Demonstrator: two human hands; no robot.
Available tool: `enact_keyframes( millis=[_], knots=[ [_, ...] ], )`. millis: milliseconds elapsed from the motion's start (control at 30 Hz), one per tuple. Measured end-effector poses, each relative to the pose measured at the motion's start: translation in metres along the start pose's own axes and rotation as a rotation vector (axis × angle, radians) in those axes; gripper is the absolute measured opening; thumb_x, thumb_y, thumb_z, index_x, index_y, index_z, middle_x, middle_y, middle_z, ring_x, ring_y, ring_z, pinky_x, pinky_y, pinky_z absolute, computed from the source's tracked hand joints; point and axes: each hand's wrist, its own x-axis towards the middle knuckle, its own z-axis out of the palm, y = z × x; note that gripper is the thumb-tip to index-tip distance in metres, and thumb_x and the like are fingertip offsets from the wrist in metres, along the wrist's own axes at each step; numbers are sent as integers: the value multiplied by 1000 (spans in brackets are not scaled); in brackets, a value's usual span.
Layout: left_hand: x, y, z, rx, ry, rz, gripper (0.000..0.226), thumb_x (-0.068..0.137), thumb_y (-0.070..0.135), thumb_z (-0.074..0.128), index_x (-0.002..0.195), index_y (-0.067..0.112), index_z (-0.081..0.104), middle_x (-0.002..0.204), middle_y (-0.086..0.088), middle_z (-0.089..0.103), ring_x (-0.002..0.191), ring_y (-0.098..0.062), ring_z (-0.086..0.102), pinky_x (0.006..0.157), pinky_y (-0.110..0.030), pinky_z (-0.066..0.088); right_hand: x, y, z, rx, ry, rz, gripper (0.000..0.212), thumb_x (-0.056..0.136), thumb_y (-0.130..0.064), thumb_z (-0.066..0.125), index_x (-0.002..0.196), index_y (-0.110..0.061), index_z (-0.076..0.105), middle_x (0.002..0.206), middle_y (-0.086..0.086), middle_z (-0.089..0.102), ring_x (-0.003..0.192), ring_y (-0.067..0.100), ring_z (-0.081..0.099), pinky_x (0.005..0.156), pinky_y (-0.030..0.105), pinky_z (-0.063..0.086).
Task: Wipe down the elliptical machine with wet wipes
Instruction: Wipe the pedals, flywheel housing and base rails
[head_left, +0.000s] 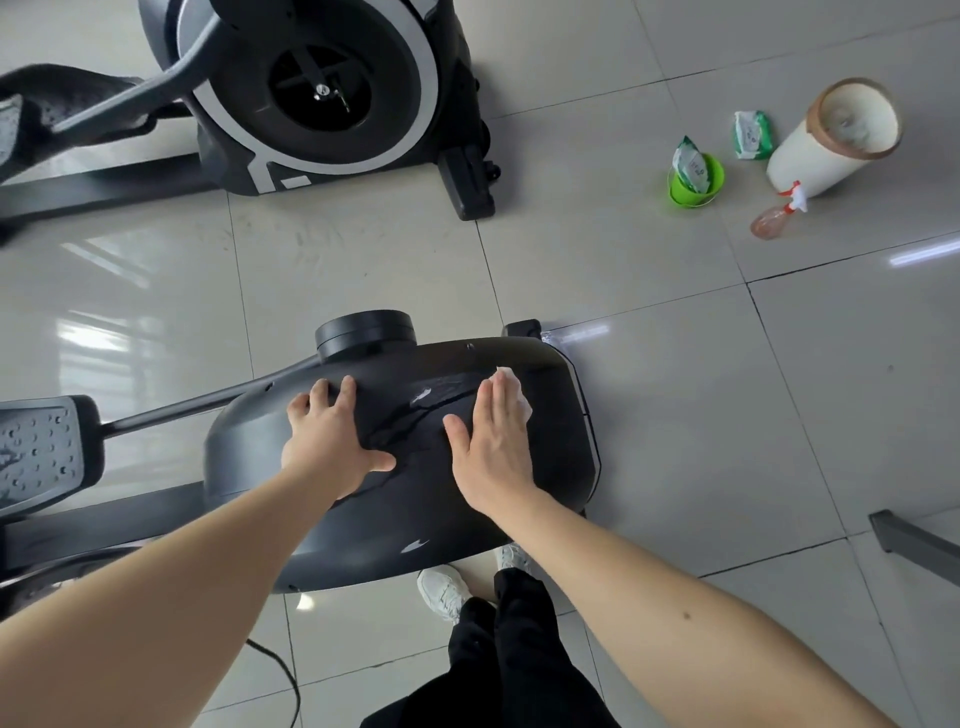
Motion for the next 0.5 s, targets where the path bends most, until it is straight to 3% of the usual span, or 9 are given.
enact_keyframes(
  millis=[100,200,267,367,433,500],
  knots=[
    [-1,-2,0,1,0,-1,123,70,54,87,161,27,9,165,-4,9,150,-33,5,105,-51,44,-12,-24,10,80,-14,-173,98,93,-67,-15,160,3,-1,168,20,-13,156,29,-18,126,42,-13],
    [-1,-1,0,-1,6,1,123,71,54,87,161,27,9,165,-5,9,150,-33,5,108,-51,42,-7,-14,6,57,-25,-371,81,103,-56,1,161,0,5,170,13,-6,158,22,-13,128,36,-8],
    [0,0,0,-1,6,-2,122,72,52,87,162,27,9,165,-4,9,150,-32,4,107,-51,42,16,11,0,25,29,-281,77,104,-51,9,161,0,11,171,14,0,159,24,-5,129,38,-3],
    [-1,0,1,0,1,-1,121,73,52,86,161,27,8,165,-3,8,150,-32,4,105,-50,44,57,52,-11,148,109,80,72,106,-47,16,160,0,18,170,16,11,158,28,8,129,39,5],
    [-1,0,1,-1,1,-4,120,73,52,86,161,28,8,165,-3,8,150,-32,4,105,-50,44,74,67,-21,245,38,266,69,109,-46,17,161,-2,13,171,13,7,158,23,3,128,36,3],
    [-1,-1,1,-6,9,-9,120,73,51,86,161,28,9,165,-4,8,150,-32,4,106,-51,44,74,60,-21,275,32,331,70,109,-46,17,161,0,8,171,14,2,159,22,-1,128,36,-1]
  ],
)
